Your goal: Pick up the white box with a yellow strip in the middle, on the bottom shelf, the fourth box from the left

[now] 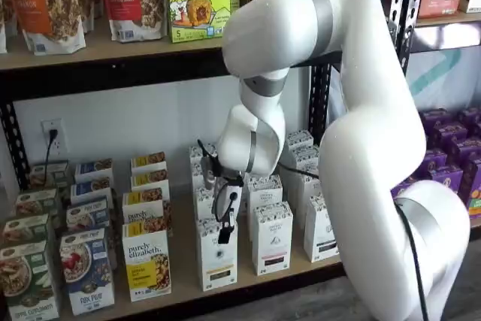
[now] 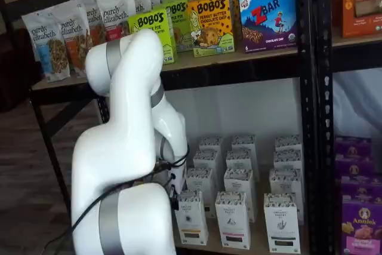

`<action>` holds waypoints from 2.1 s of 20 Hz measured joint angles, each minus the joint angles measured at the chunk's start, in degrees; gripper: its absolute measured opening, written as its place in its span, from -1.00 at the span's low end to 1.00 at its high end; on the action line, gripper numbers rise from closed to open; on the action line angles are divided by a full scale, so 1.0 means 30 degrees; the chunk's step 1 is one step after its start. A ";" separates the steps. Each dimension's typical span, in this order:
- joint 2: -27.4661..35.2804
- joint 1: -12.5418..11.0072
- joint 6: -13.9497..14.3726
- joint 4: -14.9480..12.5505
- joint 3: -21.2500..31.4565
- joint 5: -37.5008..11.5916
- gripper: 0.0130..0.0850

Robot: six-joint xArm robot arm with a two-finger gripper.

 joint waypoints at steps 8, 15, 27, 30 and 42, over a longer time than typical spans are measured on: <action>0.1337 -0.0638 0.0403 -0.0962 -0.1900 0.0600 1.00; 0.2682 -0.1021 0.0953 -0.1921 -0.3480 0.0934 1.00; 0.4739 -0.1097 0.1642 -0.2681 -0.5890 0.1400 1.00; 0.4856 -0.1080 0.1470 -0.2435 -0.6152 0.1678 1.00; 0.5569 -0.0891 0.2824 -0.3776 -0.6664 0.1260 1.00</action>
